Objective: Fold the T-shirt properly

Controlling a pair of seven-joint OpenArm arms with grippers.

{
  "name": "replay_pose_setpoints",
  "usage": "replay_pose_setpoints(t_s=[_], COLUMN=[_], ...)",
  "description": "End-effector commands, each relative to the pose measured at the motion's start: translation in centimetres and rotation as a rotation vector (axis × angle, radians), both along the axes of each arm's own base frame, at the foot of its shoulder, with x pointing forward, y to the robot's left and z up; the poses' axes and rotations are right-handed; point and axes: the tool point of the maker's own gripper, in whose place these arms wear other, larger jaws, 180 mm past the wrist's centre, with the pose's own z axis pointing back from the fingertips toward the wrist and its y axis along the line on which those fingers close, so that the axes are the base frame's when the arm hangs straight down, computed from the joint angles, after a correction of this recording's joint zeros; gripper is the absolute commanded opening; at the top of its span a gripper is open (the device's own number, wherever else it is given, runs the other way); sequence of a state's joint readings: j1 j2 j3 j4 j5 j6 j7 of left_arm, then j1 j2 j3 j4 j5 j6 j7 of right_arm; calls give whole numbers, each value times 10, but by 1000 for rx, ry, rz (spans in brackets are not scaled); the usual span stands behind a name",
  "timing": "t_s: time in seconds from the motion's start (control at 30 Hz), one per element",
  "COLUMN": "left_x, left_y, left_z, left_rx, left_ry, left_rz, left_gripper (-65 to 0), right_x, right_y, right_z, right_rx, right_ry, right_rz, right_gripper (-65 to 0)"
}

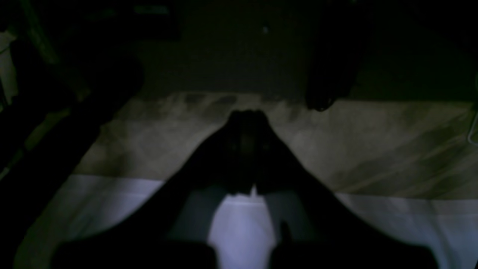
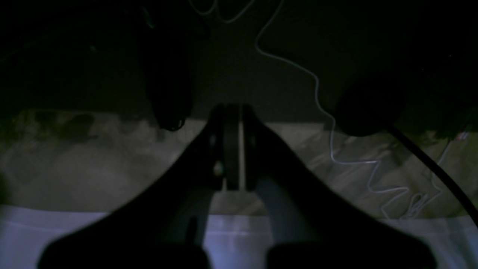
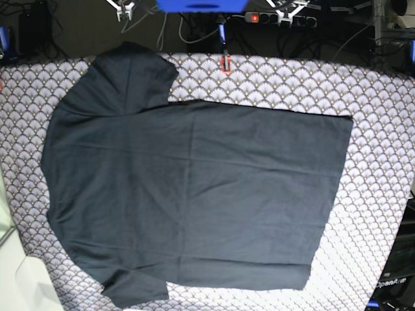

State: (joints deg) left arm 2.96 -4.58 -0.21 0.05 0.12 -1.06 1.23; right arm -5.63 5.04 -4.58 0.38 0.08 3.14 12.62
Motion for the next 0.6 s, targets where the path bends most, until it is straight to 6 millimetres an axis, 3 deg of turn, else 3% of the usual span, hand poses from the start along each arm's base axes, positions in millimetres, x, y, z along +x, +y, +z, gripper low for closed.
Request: replay_pose_setpoints(t_s=[0.0,0.57], left_x=[-1,8], left_y=[2,-1], left_z=[0,0], left_rx=[7,4], left_ry=[-3,-20], left_rz=[-1,-1], left_gripper=[-650,-650], right_x=[-3,-1], right_y=[-1,-1], right_z=[1,0], right_rx=[5,5], right_ry=[2,-4], right_rz=[-5,-5], right_gripper=[-650,-650])
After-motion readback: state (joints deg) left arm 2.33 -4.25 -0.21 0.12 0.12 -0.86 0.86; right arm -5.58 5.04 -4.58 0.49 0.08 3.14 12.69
